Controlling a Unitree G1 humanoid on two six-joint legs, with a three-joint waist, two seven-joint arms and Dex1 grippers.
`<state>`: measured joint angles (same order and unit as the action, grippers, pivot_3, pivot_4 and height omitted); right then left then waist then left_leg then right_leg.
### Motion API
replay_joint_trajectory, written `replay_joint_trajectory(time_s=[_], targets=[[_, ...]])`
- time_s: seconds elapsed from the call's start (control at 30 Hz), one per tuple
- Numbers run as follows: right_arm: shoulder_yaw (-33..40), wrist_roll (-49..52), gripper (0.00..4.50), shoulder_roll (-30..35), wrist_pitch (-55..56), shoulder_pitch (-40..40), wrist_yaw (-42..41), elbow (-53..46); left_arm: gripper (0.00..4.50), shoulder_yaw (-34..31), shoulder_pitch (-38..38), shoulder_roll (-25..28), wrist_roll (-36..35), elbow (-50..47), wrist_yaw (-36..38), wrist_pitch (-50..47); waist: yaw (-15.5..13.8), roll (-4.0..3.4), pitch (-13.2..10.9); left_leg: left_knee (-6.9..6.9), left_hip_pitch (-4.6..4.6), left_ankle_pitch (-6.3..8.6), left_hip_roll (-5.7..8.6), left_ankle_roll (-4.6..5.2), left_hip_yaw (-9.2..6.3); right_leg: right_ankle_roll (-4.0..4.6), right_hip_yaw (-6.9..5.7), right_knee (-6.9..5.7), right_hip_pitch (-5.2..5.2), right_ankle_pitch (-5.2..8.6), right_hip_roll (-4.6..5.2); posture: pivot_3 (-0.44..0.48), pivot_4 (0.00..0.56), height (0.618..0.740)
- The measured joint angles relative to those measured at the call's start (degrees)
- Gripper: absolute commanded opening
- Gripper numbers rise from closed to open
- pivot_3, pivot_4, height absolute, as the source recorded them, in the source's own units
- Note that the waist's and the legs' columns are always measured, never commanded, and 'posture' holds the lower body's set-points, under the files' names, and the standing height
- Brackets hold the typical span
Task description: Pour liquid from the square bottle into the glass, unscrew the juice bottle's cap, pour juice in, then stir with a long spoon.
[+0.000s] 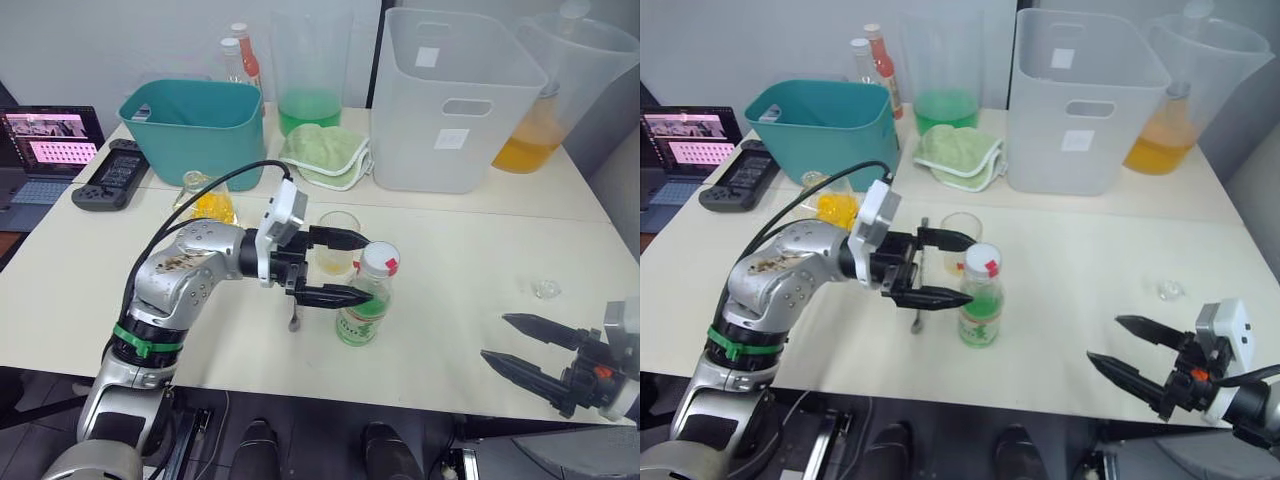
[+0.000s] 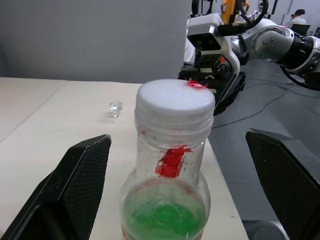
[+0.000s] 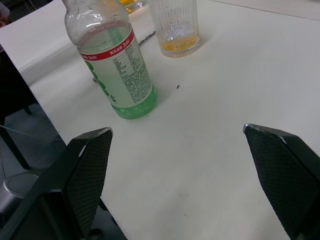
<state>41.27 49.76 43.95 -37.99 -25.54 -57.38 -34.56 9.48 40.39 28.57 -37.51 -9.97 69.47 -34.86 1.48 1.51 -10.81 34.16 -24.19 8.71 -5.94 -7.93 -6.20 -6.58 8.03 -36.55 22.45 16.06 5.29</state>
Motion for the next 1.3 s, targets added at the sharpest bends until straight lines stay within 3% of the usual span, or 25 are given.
replay_joint_trajectory(time_s=[0.53, 0.63, 0.8, 0.87, 1.07, 1.3], targets=[[1.9, 0.4, 4.45, -0.2, 1.3, -2.8, 1.3, -1.9, 4.50, 4.8, 2.3, -4.2, 6.5, 4.3, 1.3, 3.8, -0.5, 0.00, 0.0, 0.02, -0.04, 0.00, 0.00, 0.00, 0.00, 0.00, 0.00, 0.31, -0.19, -0.01, -0.01, 0.000, 0.150, 0.734], [2.1, 0.7, 4.50, -0.2, 1.3, -2.8, 1.5, -2.1, 3.75, 5.2, 2.3, -4.6, 7.2, 4.7, 1.3, 3.9, -0.6, 0.00, 0.0, 0.02, -0.05, 0.00, 0.01, 0.00, 0.00, -0.01, 0.00, 0.32, -0.20, -0.01, -0.01, 0.000, 0.150, 0.734], [2.3, 3.5, 4.50, 0.9, 0.9, -1.4, 3.0, -4.6, 1.98, 5.4, 2.5, -6.1, 8.4, 5.3, 0.8, 4.8, -0.4, 0.00, 0.0, 0.02, -0.04, 0.00, 0.01, 0.00, 0.00, -0.01, 0.00, 0.31, -0.20, -0.01, -0.01, 0.000, 0.150, 0.734], [2.3, 5.1, 4.50, 1.6, 0.4, -0.5, 3.8, -5.2, 1.49, 5.4, 2.6, -6.0, 8.5, 5.4, 0.8, 4.9, -0.5, 0.00, 0.0, 0.02, -0.04, 0.00, 0.01, 0.00, 0.00, -0.01, 0.00, 0.32, -0.20, -0.01, 0.00, 0.000, 0.150, 0.734], [1.5, 11.4, 4.50, 6.2, -1.7, 6.4, 9.4, -7.6, 1.35, 5.4, 2.5, -5.9, 8.6, 5.2, 0.9, 4.9, -0.6, -0.01, 0.0, 0.02, -0.07, 0.00, 0.01, 0.01, 0.00, 0.00, 0.00, 0.36, -0.23, -0.01, -0.01, 0.000, 0.150, 0.734], [-8.7, 22.0, 4.50, 10.8, -3.5, 22.6, 22.2, -10.6, 1.35, 5.3, 2.4, -6.1, 9.2, 4.9, 0.5, 5.1, -0.5, -0.01, 0.0, 0.04, -0.11, -0.03, 0.02, 0.05, 0.00, 0.00, 0.00, 0.41, -0.26, -0.02, -0.01, 0.000, 0.150, 0.734]])
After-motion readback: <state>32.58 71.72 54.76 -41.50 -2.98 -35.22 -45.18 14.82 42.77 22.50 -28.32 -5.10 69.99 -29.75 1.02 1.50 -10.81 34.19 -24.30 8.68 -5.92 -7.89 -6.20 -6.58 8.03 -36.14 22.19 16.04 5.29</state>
